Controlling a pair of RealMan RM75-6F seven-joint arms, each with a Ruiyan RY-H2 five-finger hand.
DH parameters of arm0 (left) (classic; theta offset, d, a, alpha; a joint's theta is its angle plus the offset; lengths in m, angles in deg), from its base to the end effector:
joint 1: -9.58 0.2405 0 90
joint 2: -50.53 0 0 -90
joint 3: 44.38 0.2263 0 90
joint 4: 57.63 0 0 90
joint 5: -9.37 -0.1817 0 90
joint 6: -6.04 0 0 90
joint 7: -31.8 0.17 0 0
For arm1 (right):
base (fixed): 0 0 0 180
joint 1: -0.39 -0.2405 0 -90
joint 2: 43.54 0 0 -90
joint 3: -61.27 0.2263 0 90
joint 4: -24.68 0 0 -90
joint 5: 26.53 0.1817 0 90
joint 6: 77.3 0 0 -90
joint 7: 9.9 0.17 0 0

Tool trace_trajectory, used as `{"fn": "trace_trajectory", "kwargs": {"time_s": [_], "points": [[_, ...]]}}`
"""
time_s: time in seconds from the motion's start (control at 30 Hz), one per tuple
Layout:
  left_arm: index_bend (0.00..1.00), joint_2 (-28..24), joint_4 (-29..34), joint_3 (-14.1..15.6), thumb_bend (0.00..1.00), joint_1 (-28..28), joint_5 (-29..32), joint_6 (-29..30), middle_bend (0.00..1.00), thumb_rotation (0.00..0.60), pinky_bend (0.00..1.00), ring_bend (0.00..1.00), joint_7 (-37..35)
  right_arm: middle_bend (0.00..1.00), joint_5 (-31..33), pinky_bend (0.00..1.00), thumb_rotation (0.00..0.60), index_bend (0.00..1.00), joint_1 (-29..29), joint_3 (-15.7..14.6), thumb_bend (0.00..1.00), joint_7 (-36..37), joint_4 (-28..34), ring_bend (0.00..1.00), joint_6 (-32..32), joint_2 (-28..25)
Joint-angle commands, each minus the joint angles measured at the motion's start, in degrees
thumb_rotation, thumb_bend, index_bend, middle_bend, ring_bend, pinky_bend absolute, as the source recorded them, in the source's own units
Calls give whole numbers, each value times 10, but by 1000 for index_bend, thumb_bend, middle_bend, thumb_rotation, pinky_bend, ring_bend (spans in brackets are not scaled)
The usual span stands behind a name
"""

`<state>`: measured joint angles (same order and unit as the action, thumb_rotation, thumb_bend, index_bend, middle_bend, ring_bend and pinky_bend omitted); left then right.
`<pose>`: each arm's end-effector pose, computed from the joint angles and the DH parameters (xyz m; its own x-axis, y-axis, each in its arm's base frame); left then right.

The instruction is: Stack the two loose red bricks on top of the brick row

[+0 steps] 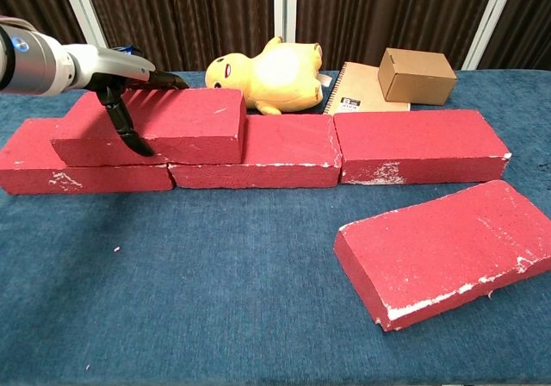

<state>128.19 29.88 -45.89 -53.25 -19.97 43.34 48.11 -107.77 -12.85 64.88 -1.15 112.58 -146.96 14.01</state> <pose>-0.1253 0.3726 0.0069 0.3728 0.5938 0.7131 0.9269 -0.2025 -0.3159 -0.2934 -0.2461 0.1861 0.4174 -0.1658 0.8935 -0.9068 -0.0124 0.4213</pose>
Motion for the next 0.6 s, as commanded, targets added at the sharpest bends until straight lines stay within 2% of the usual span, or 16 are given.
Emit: {"fn": "trace_trajectory", "kwargs": {"time_s": [0.03,0.6], "points": [[1,0,-1,1,144,-1,1,-2,0,600,0,0,0,0,0,0,600,0,0,0,0,0,0,0,0,0],[0,2,-2,0,113,0,-7,5,0,600,0,0,-7,0,1,0,600,0,1,1,0,0,-1,0,-1,0]]}}
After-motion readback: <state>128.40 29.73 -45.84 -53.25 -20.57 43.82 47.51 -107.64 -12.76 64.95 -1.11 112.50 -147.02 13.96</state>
